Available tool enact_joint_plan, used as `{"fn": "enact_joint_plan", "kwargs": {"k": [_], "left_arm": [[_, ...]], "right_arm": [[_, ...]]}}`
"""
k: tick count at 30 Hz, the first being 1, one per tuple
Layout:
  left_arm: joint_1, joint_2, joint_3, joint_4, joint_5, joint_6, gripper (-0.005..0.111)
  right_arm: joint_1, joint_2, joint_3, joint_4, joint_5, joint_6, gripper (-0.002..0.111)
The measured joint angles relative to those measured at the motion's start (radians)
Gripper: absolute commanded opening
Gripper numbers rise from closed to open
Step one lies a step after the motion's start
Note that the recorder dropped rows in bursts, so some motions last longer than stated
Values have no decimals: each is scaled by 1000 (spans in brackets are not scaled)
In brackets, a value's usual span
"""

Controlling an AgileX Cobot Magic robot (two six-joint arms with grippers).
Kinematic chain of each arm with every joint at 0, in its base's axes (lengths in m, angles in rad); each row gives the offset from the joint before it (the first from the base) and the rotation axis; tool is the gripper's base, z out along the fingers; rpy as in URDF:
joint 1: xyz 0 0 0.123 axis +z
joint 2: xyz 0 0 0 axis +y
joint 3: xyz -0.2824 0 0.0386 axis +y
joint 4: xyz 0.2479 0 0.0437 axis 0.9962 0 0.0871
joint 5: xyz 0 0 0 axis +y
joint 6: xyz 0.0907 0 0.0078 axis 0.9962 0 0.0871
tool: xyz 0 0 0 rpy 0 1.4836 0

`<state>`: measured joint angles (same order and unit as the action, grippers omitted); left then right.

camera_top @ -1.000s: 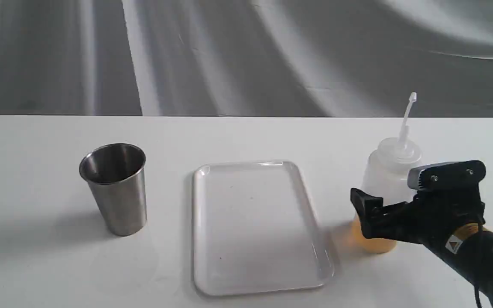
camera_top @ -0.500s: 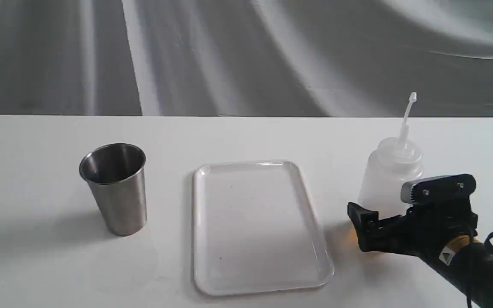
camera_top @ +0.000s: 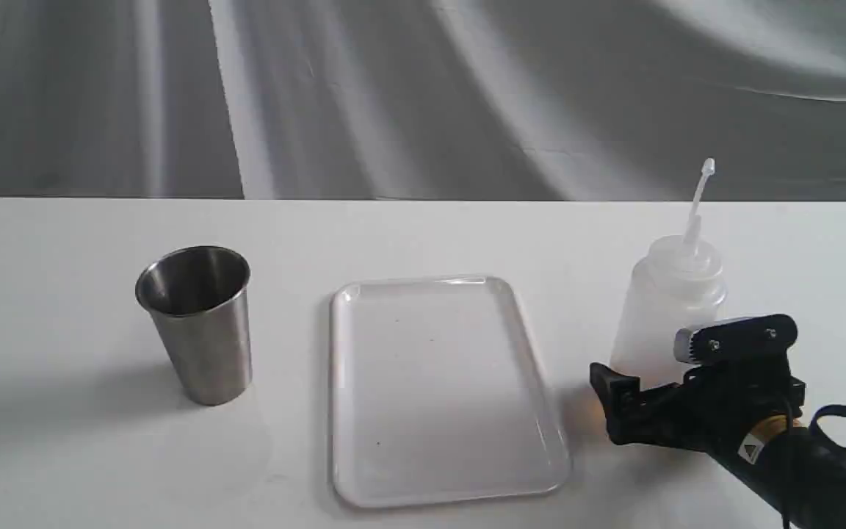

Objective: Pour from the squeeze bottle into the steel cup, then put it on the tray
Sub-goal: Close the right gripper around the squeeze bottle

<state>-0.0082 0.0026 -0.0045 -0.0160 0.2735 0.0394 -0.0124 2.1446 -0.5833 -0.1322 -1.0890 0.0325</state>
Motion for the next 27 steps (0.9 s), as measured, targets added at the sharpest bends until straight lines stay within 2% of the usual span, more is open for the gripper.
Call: {"fn": "enact_joint_plan", "kwargs": {"k": [14,18,22,27], "left_arm": [[0,0,0,0,0,0,0],[0,0,0,0,0,0,0],[0,0,0,0,0,0,0],[0,0,0,0,0,0,0]], "right_arm": [[0,14,-78,2,6,0,105],[0,14,-79,2,6,2,100],[0,14,-79,0,6,2,83],[0,14,-79,-9,6,4,39]]}}
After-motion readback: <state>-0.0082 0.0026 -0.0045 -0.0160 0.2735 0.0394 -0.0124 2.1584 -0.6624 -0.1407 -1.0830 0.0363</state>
